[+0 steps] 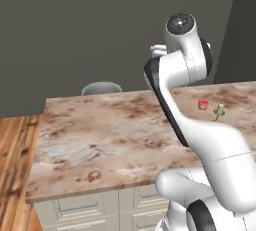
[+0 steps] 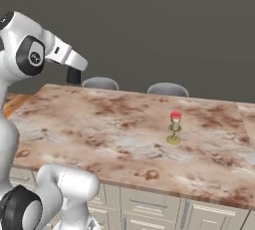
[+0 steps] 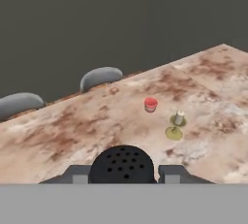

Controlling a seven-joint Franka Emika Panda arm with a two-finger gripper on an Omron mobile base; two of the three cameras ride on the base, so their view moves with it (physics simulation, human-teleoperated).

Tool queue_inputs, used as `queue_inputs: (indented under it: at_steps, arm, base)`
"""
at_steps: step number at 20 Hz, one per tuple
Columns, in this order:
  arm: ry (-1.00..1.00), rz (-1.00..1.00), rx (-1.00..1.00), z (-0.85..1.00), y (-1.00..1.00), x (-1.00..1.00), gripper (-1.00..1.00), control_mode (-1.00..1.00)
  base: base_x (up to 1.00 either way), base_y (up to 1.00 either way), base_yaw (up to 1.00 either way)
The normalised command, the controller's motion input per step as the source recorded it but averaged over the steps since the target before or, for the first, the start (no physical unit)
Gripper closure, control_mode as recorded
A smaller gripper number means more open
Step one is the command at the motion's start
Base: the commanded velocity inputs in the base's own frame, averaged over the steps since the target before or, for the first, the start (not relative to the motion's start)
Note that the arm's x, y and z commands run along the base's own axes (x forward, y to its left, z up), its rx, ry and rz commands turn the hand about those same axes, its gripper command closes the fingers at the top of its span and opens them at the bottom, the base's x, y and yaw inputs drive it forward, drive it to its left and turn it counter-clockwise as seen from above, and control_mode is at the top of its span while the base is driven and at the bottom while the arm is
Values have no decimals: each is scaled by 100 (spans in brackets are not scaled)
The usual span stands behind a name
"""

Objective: Move the mustard and shaker from the cabinet to the dining counter.

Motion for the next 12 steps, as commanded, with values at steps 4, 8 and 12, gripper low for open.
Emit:
queue_inputs:
  at_steps: [4,8,12]
  arm:
    - [0,-13,0,-69,0,100,100,-100]
    - [0,-13,0,-64,-12,100,100,-100]
    - [0,-20,0,-55,-31,92,100,-100]
  base:
    - [0,0,0]
    - [0,0,0]
    - [0,0,0]
